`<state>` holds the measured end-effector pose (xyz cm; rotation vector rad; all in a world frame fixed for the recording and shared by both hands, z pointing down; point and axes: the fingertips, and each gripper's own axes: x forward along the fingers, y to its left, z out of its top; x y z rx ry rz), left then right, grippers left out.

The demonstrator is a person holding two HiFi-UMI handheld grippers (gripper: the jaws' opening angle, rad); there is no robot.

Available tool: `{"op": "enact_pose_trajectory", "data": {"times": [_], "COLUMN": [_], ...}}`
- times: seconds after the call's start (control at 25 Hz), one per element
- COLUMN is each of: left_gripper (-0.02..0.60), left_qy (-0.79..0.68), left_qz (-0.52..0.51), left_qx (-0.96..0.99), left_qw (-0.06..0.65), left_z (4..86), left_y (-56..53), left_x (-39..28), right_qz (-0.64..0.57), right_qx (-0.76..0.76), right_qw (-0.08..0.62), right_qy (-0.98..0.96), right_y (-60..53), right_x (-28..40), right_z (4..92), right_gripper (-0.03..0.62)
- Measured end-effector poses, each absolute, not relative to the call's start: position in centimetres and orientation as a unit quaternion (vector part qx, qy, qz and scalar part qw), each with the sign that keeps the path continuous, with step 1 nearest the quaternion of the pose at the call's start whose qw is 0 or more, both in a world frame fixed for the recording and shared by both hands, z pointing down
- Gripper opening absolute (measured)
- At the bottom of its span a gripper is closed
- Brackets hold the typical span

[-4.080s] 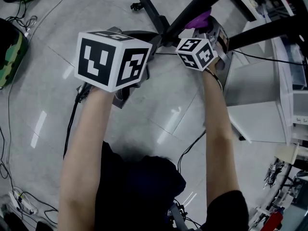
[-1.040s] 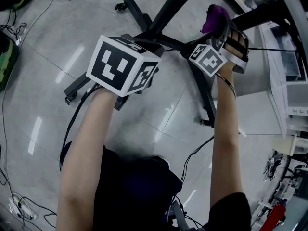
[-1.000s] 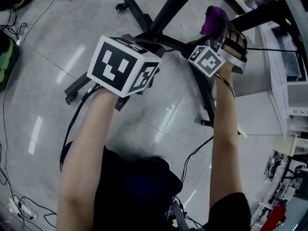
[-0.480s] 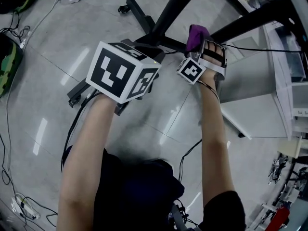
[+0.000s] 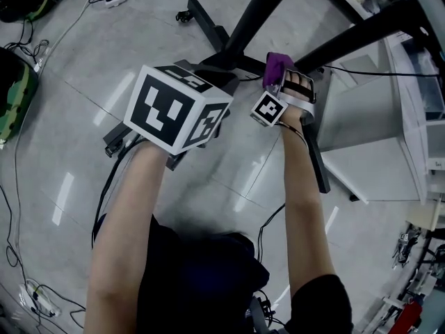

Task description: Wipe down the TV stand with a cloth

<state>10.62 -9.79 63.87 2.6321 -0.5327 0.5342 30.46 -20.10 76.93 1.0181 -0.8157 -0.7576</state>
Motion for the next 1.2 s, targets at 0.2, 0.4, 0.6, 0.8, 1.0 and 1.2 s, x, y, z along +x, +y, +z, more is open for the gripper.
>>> {"op": "enact_pose_trajectory", "data": {"times": [0.2, 0.4, 0.6, 0.8, 1.0, 1.2], "left_gripper": [0.006, 0.006, 0.006, 0.006, 0.006, 0.006], "left_qy": [-0.188, -0.183, -0.181, -0.176, -0.167, -0.168], "left_qz": [0.192, 0.196, 0.194, 0.196, 0.200, 0.199], "left_qx": [0.942, 0.943, 0.945, 0.945, 0.947, 0.948], "left_qw": [0.200, 0.197, 0.193, 0.193, 0.186, 0.185], "left_z": [63.8, 64.0, 63.4, 63.2, 63.0, 62.8], "left_y": [-9.6, -9.1, -8.7, -8.3, -7.6, -7.4], "left_x": [10.8, 11.2, 11.6, 12.0, 12.3, 12.2], "right_qz": [-0.339, -0.360, -0.358, -0.390, -0.412, -0.422], "right_qx": [0.465, 0.485, 0.546, 0.612, 0.682, 0.712], "right_qw": [0.722, 0.694, 0.641, 0.579, 0.501, 0.480], "right_qy": [-0.384, -0.392, -0.404, -0.372, -0.338, -0.291], "right_y": [-19.7, -17.9, -15.9, -13.9, -11.6, -10.1], "right_x": [30.0, 29.2, 30.0, 30.1, 31.3, 34.2], "right_z": [76.1, 73.8, 68.6, 58.5, 48.1, 42.2], "right_gripper": [0.075, 0.075, 0.075, 0.075, 0.075, 0.075]}}
